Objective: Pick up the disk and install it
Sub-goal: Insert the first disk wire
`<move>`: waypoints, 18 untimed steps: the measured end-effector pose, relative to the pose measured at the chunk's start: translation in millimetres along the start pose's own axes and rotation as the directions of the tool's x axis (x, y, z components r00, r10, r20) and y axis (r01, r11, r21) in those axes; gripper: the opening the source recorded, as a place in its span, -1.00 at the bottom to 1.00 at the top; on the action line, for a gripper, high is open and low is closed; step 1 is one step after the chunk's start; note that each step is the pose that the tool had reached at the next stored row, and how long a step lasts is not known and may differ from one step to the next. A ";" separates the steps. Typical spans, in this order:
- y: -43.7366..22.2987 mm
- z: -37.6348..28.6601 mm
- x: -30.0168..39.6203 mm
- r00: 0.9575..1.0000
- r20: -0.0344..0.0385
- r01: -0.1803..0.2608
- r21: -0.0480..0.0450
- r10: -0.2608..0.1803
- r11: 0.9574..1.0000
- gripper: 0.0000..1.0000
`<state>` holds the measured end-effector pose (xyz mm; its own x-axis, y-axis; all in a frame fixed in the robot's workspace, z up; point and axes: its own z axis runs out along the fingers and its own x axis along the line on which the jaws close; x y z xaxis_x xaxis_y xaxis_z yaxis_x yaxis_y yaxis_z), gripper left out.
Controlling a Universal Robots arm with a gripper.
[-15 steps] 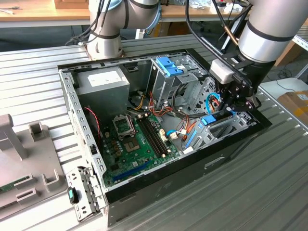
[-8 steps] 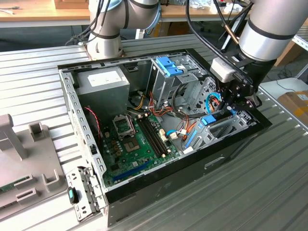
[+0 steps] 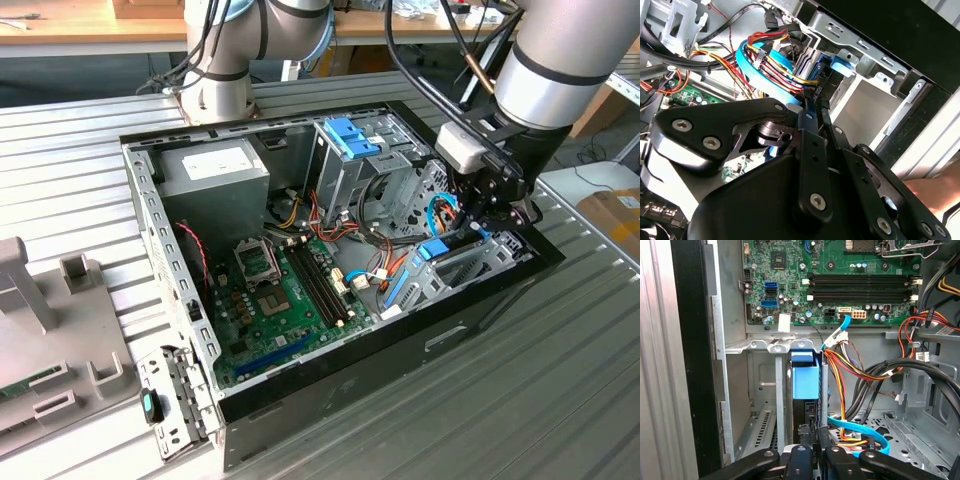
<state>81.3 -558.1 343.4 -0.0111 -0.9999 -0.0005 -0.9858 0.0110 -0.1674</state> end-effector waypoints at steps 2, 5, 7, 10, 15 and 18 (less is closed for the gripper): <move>0.0 0.1 -0.1 1.000 0.001 0.005 0.000 -0.005 1.000 -0.67; 0.0 0.1 0.0 1.000 0.003 0.023 0.000 -0.023 1.000 -0.67; 0.0 0.1 0.0 1.000 0.003 0.030 0.000 -0.030 1.000 -0.67; 0.0 0.2 0.0 1.000 0.003 0.031 0.000 -0.031 1.000 -0.67; -0.1 -0.6 0.3 1.000 0.004 0.031 0.000 -0.031 1.000 -0.67; -0.1 -0.4 1.5 1.000 0.003 0.028 0.000 -0.028 1.000 -0.67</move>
<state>81.3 -559.6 343.9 0.0173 -0.9999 0.0008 -0.9857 -0.0172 -0.1674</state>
